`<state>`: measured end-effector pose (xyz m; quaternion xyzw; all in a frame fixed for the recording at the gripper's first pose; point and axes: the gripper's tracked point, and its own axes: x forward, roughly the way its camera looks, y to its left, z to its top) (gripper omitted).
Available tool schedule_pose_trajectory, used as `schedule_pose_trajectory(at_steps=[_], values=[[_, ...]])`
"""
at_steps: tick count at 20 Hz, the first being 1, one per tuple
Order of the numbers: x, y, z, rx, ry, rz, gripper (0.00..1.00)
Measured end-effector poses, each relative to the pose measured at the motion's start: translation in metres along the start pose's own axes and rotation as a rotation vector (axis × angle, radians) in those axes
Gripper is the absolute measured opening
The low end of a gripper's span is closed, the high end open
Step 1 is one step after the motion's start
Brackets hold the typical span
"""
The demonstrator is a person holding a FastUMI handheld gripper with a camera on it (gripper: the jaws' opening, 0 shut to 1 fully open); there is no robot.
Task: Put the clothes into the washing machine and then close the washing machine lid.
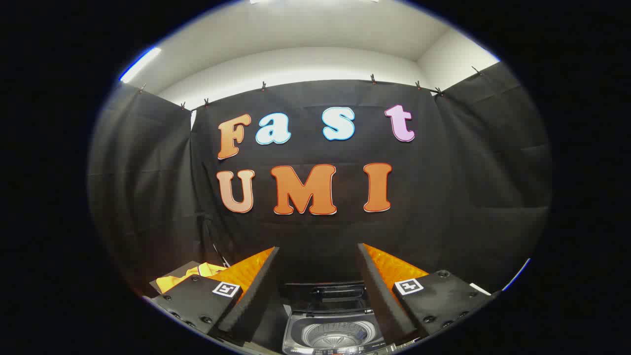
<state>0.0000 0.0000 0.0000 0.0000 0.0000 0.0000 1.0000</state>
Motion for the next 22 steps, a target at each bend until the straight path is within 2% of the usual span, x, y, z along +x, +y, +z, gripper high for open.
schedule_pose_trajectory(at_steps=[8,11,22], values=[[0.010,-0.034,-0.008,0.006,0.024,-0.055,0.98],[0.004,-0.042,-0.004,0.029,-0.007,-0.063,0.98],[-0.012,-0.065,-0.014,0.060,0.006,-0.103,0.98]])
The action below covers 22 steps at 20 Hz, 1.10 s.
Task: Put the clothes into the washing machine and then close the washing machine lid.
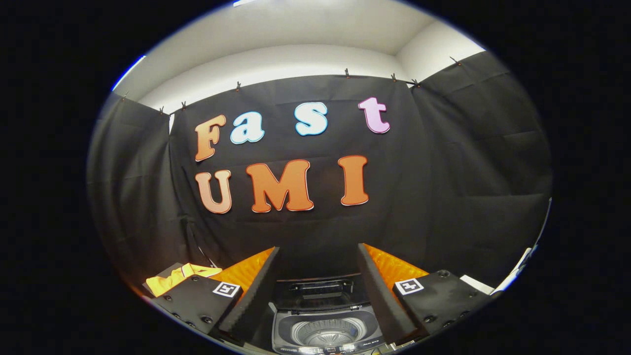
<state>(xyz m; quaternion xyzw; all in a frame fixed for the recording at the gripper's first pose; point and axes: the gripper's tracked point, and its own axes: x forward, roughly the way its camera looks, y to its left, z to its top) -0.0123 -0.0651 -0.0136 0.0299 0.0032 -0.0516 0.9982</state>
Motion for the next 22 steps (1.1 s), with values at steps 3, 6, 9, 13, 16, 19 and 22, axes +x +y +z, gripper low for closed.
schedule_pose_trajectory(at_steps=[3,6,9,13,16,19,22], values=[[0.001,0.001,-0.009,-0.001,0.028,-0.002,0.98],[0.002,0.013,-0.011,-0.009,0.039,-0.003,0.97],[-0.003,0.033,-0.017,-0.001,0.042,-0.005,0.98],[-0.006,0.072,-0.019,0.004,0.033,-0.015,0.98],[-0.001,0.121,-0.031,0.006,0.058,0.010,0.98],[0.001,0.177,-0.048,-0.014,0.091,0.051,0.98],[0.005,0.228,-0.068,-0.049,0.123,0.085,0.98]])
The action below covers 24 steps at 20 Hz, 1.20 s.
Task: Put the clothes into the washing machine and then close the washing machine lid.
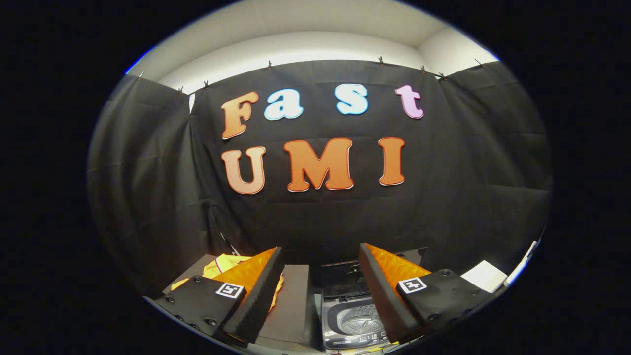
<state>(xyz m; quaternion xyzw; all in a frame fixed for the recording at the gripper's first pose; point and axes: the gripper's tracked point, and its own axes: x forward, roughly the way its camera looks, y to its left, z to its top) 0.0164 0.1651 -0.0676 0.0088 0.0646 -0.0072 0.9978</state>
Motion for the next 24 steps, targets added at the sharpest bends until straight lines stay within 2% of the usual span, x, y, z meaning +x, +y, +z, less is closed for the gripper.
schedule_pose_trajectory(at_steps=[7,11,21,24], values=[[0.026,0.108,-0.046,-0.010,0.113,0.102,0.99],[0.046,0.154,-0.078,-0.032,0.184,0.133,0.99],[0.093,0.222,-0.171,-0.012,0.380,0.146,0.99],[0.101,0.226,-0.191,-0.039,0.416,0.119,0.99]])
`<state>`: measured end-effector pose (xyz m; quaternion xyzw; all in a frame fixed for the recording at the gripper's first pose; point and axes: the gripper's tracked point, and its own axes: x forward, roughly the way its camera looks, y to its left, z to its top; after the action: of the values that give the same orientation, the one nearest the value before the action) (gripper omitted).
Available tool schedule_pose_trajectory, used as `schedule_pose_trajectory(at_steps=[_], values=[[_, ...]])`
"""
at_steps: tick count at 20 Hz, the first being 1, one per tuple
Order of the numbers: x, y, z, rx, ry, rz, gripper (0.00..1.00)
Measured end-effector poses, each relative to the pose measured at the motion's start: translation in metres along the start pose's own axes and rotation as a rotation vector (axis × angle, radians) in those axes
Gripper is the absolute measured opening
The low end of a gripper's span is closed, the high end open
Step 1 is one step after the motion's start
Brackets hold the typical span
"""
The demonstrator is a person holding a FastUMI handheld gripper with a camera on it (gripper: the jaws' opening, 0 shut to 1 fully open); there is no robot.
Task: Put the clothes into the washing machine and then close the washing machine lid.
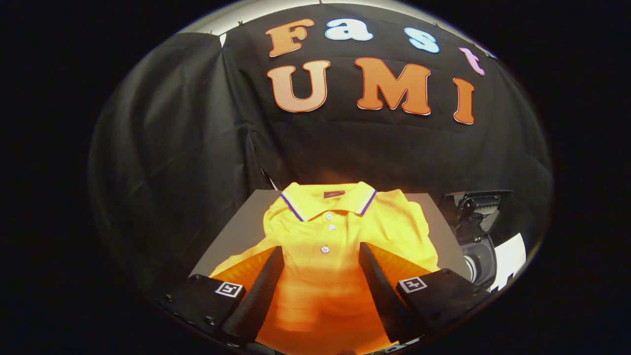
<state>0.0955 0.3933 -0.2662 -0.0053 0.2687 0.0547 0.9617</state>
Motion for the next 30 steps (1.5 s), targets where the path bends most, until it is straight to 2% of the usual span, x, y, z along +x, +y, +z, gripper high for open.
schedule_pose_trajectory(at_steps=[7,12,14,16,17,21,23,27,30], values=[[0.013,-0.001,-0.010,-0.011,0.009,-0.063,0.98],[0.019,0.005,-0.010,0.045,0.009,-0.006,0.99],[0.020,0.007,-0.009,0.028,0.003,0.017,0.96],[0.022,0.012,-0.007,0.019,-0.008,0.052,0.86],[0.024,0.014,-0.009,0.010,-0.007,0.062,0.75],[0.019,0.020,-0.011,-0.030,-0.017,0.106,0.47],[0.018,0.020,-0.012,-0.048,-0.019,0.111,0.30],[0.014,0.014,-0.013,-0.067,0.001,0.123,0.11],[0.005,-0.005,0.002,-0.054,-0.012,0.081,0.08]])
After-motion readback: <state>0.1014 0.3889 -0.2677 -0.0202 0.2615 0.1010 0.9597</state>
